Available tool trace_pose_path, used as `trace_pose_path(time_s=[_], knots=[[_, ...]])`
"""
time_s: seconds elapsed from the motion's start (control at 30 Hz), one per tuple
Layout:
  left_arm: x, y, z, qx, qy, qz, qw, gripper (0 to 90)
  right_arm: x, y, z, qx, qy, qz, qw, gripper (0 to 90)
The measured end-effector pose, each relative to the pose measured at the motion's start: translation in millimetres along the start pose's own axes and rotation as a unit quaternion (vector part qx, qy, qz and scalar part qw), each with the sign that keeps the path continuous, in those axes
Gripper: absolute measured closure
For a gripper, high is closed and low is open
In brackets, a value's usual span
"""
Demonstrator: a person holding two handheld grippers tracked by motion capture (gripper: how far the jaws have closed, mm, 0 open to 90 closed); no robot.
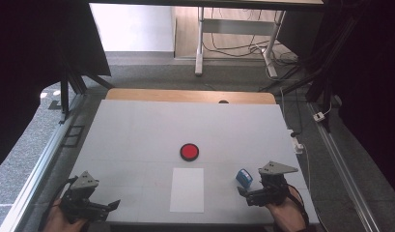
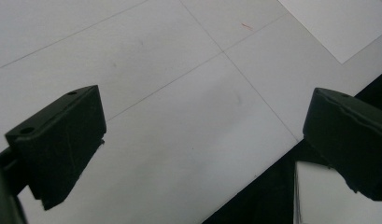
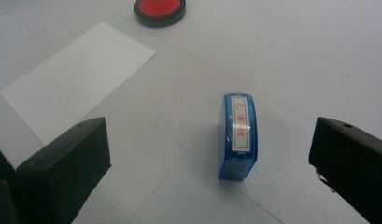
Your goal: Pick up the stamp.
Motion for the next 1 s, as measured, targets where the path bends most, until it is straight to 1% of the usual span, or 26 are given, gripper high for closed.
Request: trace_pose_path(time_s=[0.23, 0.33, 0.53, 0.6, 0.8, 1.0], knots=[[0.1, -0.2, -0.1, 0.001, 0.001, -0.002, 1.0000, 0.0, -11.5, 2.3, 5.0, 0.002, -0.018, -0.020, 0.9996, 0.0], [0.3, -0.4, -0.1, 0.001, 0.000, -0.002, 1.0000, 0.0, -15.9, 3.9, 6.9, 0.009, -0.025, -0.022, 0.9994, 0.0], [0.2, -0.4, -0.1, 0.001, 0.001, -0.003, 1.0000, 0.0, -25.2, 7.9, 10.0, 0.009, -0.038, -0.029, 0.9988, 0.0], [0.2, -0.3, -0.1, 0.001, 0.001, -0.003, 1.0000, 0.0, -28.4, 8.8, 10.1, 0.013, -0.044, -0.030, 0.9985, 0.0], [0.1, -0.1, -0.1, 0.000, 0.000, -0.001, 1.0000, 0.0, -37.5, 11.7, 7.8, 0.013, -0.062, -0.029, 0.9976, 0.0], [0.0, 0.0, -0.1, -0.001, 0.000, -0.001, 1.0000, 0.0, -43.3, 12.8, 6.2, 0.012, -0.072, -0.031, 0.9969, 0.0]])
Point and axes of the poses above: each handheld gripper's, and its own axes: x roughly backward along the jaws, z roughly out of its top, y roughly to its right, the point moved 1 cm from there along -x, roughly forward along the jaws, and after that the axes turned 6 degrees about -z, right-handed, at the moved point
